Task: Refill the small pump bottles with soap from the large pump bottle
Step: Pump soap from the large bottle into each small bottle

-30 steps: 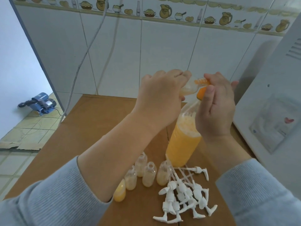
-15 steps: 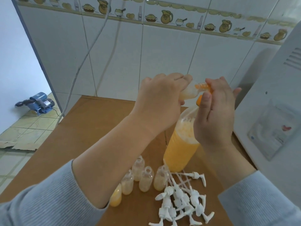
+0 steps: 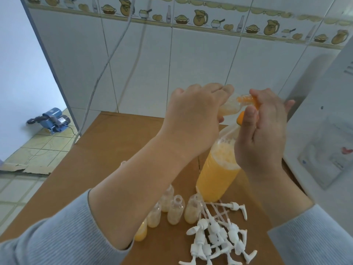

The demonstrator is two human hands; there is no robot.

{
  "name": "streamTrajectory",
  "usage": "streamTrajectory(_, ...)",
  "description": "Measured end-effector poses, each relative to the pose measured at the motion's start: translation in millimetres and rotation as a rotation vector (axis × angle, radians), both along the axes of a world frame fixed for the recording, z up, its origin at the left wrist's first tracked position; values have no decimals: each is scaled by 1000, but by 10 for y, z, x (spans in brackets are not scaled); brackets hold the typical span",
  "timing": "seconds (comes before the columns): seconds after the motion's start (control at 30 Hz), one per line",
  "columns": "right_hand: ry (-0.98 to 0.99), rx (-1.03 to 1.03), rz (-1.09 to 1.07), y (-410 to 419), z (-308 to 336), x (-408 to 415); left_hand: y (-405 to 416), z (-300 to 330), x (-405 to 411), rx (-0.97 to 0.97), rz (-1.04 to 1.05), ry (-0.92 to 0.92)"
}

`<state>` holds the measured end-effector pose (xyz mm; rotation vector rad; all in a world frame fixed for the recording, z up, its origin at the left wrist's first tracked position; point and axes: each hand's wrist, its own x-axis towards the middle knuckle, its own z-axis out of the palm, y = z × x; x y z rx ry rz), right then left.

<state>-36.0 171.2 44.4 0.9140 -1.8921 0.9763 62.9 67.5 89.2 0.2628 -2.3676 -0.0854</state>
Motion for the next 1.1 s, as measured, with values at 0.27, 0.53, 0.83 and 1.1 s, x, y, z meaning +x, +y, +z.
streamTrajectory(0.27, -28, 58, 36, -2, 41, 33, -55, 5, 41, 12, 15, -38)
streamTrajectory(0.53, 25, -64, -82, -94, -20, 76, -19, 15, 35, -4, -1, -13)
streamTrajectory(0.83, -34, 0, 0, -19, 48, 85, -67, 34, 45, -15, -8, -48)
streamTrajectory(1.1, -12, -54, -128, -167, -43, 150, -76, -14, 27, -6, -5, -24)
